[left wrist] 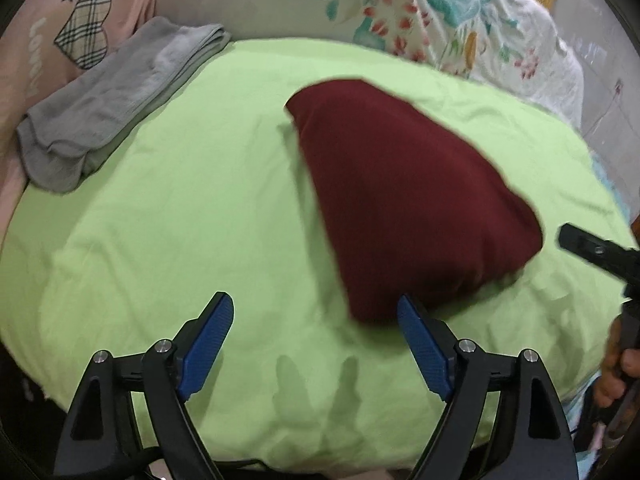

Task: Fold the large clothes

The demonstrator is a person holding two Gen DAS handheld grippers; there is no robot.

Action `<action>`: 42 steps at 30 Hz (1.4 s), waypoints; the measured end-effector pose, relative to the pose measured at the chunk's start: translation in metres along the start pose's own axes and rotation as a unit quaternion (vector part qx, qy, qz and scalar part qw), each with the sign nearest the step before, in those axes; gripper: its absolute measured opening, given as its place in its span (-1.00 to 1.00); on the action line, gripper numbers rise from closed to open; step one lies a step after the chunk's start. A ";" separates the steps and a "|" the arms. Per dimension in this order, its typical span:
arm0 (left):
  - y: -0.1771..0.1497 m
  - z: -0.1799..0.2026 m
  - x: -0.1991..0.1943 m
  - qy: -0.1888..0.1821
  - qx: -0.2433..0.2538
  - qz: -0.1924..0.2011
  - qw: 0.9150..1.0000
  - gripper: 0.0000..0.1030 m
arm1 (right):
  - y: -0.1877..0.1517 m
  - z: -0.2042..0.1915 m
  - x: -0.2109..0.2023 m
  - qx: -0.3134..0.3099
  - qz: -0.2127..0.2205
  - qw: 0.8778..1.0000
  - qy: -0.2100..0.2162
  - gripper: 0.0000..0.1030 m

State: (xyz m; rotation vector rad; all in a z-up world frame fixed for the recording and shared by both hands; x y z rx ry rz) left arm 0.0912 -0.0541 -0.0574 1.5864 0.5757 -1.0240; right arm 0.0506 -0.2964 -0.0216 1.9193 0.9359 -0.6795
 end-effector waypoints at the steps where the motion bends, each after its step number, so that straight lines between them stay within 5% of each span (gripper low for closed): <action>1: -0.008 -0.001 0.001 0.009 0.004 -0.008 1.000 0.65 | -0.010 -0.001 -0.002 -0.011 -0.007 1.000 -0.007 0.55; 10: -0.041 -0.003 -0.009 0.049 0.042 -0.028 0.998 0.65 | -0.056 0.003 0.001 -0.048 -0.070 0.996 -0.030 0.61; 18: 0.002 -0.001 -0.080 0.071 0.075 0.046 0.994 0.72 | -0.030 -0.024 -0.041 -0.080 -0.024 0.996 -0.016 0.68; 22: 0.017 -0.001 -0.099 0.087 0.092 0.070 0.989 0.85 | -0.019 -0.030 -0.055 -0.094 -0.003 0.995 -0.021 1.00; 32: 0.000 -0.006 -0.054 0.076 0.073 0.004 0.994 0.86 | -0.032 -0.023 -0.040 -0.084 -0.025 0.996 -0.025 1.00; 42: -0.003 -0.001 -0.037 0.077 0.073 -0.010 0.994 0.86 | -0.047 -0.020 -0.020 -0.072 -0.051 0.995 -0.036 1.00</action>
Point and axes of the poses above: each gripper's, at about its wrist camera, not at the fingertips, and x roughly the way its jaws point, z to its right, y to its top, the point moved 7 cm from there along x, roughly the way its jaws point, and after that the axes turned 8 degrees about x, right-handed, at the moved point
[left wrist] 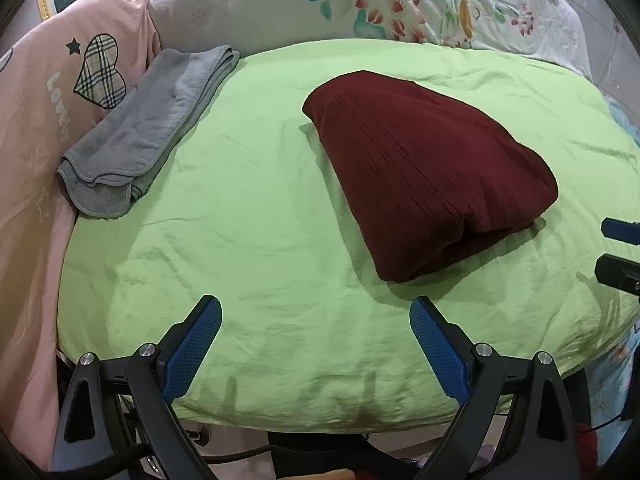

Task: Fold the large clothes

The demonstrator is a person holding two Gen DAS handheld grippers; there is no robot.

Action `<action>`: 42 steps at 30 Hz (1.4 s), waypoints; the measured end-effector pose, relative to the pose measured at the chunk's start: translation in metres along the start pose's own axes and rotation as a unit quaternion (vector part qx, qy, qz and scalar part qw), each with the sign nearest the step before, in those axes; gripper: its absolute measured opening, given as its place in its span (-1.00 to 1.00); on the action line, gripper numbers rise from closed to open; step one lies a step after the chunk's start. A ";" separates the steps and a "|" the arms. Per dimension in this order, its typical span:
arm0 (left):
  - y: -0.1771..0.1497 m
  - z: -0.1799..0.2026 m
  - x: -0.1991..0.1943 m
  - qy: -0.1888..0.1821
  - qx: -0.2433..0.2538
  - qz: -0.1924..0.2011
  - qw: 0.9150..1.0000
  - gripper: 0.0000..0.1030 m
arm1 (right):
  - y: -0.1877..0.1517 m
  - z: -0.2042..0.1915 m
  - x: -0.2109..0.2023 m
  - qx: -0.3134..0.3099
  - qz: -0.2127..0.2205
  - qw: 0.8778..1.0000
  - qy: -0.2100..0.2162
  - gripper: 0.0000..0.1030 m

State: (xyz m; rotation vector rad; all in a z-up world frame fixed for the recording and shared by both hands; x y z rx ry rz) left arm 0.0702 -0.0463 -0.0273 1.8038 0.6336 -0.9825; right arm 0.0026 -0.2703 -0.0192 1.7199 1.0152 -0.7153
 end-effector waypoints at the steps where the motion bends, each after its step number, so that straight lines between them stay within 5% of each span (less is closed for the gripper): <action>1: 0.001 0.000 0.000 0.000 0.000 0.001 1.000 0.86 | 0.000 0.000 0.002 0.002 -0.002 1.000 0.000 1.00; 42: 0.013 0.009 -0.019 -0.019 0.008 0.035 0.999 0.86 | 0.011 -0.014 -0.002 -0.019 0.011 1.000 0.007 1.00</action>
Point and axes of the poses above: each gripper's, at about its wrist camera, not at the fingertips, and x roughly the way its jaws point, z to its right, y to its top, the point moved 7 cm from there along x, roughly the way its jaws point, and after that the axes turned 8 degrees about x, right-handed, at the moved point
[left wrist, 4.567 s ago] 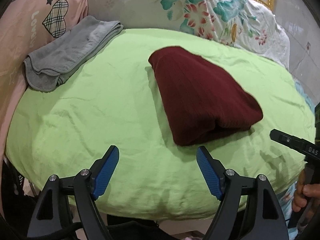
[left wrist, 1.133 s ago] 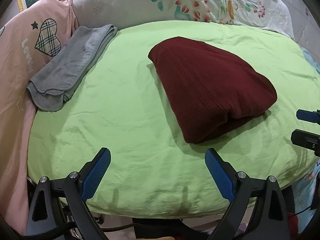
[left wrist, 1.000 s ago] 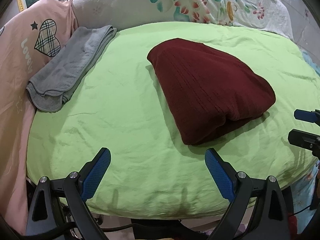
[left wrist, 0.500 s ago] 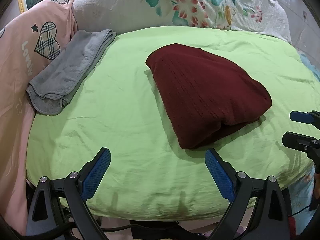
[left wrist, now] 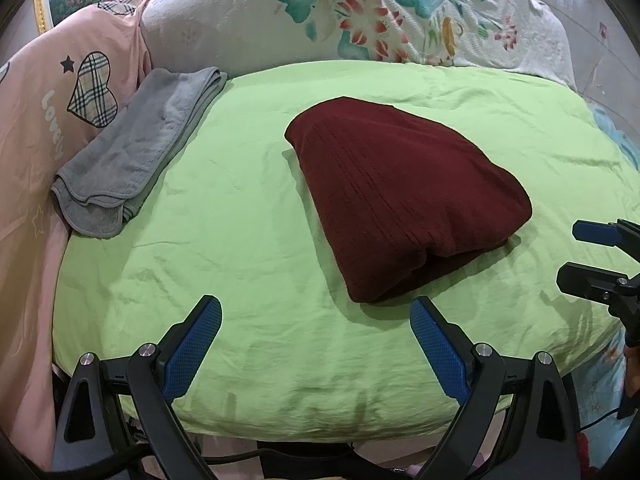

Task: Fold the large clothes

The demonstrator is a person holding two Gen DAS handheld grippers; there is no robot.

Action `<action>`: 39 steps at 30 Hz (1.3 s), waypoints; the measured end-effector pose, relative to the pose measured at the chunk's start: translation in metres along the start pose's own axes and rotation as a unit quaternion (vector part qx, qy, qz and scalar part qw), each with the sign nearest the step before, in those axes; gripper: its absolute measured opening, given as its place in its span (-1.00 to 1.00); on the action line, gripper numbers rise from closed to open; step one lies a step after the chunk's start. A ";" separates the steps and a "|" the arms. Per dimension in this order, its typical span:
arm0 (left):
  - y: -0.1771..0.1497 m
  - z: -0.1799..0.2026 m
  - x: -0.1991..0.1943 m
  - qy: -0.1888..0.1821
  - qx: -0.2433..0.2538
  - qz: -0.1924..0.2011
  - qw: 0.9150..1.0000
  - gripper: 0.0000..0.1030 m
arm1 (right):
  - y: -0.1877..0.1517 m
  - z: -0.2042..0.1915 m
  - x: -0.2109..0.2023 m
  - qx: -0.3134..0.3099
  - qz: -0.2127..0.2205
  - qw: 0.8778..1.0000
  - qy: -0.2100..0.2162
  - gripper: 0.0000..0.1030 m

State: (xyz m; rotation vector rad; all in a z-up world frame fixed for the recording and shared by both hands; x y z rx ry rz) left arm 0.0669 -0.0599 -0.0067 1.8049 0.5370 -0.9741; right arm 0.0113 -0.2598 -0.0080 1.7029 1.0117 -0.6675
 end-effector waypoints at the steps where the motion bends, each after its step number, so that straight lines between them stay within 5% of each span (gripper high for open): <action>1: 0.000 0.000 0.000 0.000 0.000 0.000 1.000 0.86 | 0.000 0.000 0.000 0.000 0.000 1.000 0.000 1.00; 39: 0.000 0.000 0.001 -0.005 0.002 0.000 1.000 0.86 | -0.007 -0.011 0.003 0.001 -0.001 1.000 0.001 1.00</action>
Point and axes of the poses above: each gripper's, at about its wrist camera, not at the fingertips, and x roughly the way its jaws point, z to its right, y to its top, the point moved 7 cm from there along x, roughly the way its jaws point, and after that the axes turned 8 degrees about x, right-handed, at the moved point
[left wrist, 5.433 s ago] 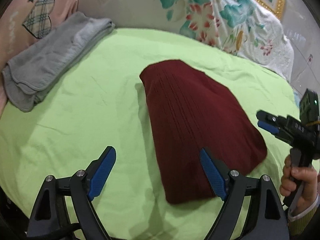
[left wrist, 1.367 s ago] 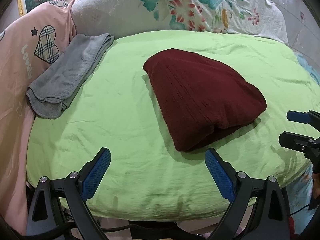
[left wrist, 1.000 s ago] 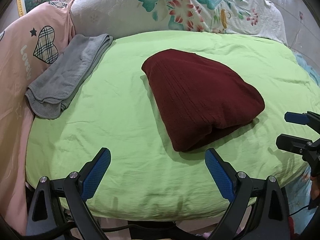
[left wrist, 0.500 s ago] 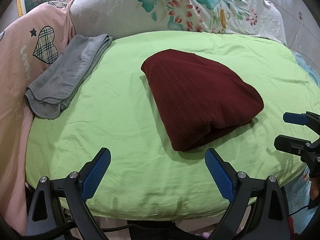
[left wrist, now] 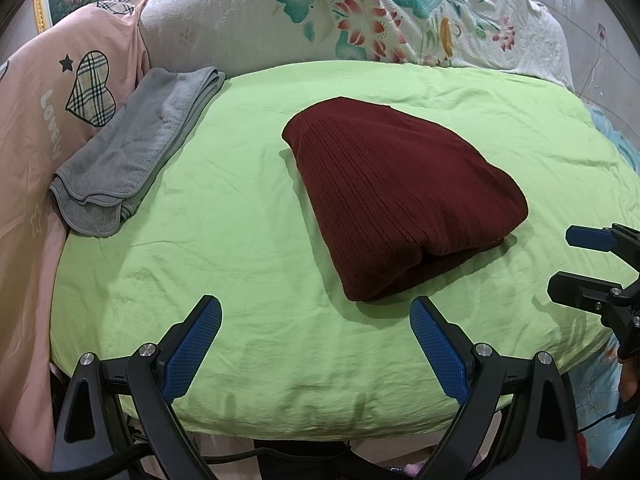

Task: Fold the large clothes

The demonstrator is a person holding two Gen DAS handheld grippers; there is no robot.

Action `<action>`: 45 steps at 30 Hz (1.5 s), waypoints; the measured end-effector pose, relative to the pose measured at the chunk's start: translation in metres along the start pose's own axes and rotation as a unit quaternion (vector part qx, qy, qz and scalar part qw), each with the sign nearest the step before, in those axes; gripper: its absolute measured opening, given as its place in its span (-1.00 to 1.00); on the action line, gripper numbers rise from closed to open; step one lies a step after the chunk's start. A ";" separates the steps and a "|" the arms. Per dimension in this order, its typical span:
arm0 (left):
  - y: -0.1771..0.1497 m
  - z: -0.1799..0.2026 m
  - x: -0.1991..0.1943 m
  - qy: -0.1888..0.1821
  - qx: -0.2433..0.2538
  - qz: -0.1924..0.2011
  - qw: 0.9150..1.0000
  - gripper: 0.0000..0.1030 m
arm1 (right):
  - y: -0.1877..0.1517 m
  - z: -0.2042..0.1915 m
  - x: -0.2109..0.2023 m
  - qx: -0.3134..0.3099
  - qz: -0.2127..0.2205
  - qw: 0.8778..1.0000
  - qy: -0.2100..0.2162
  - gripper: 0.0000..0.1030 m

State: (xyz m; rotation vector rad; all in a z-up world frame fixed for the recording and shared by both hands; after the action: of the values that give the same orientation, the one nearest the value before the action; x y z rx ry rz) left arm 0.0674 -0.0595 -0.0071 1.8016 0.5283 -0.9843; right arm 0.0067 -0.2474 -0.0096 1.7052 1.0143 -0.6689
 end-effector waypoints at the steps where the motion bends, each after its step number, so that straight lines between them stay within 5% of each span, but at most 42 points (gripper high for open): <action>1: 0.000 0.000 0.000 0.000 0.000 0.000 1.000 0.86 | 0.000 0.000 0.000 0.000 0.000 1.000 0.000 1.00; 45: 0.007 -0.001 0.006 -0.007 0.004 0.005 1.000 0.86 | 0.000 -0.003 0.002 0.000 -0.001 1.000 0.004 1.00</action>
State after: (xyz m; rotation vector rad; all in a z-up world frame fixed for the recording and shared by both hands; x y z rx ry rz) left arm 0.0764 -0.0624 -0.0075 1.8017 0.5073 -0.9926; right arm 0.0078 -0.2436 -0.0100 1.7080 1.0214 -0.6625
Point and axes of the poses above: each gripper's, at about its wrist camera, not at the fingertips, and x roughly the way its jaws point, z to its right, y to its top, the point moved 7 cm from there along x, roughly the way its jaws point, and after that the axes turned 8 degrees about x, right-handed, at the moved point
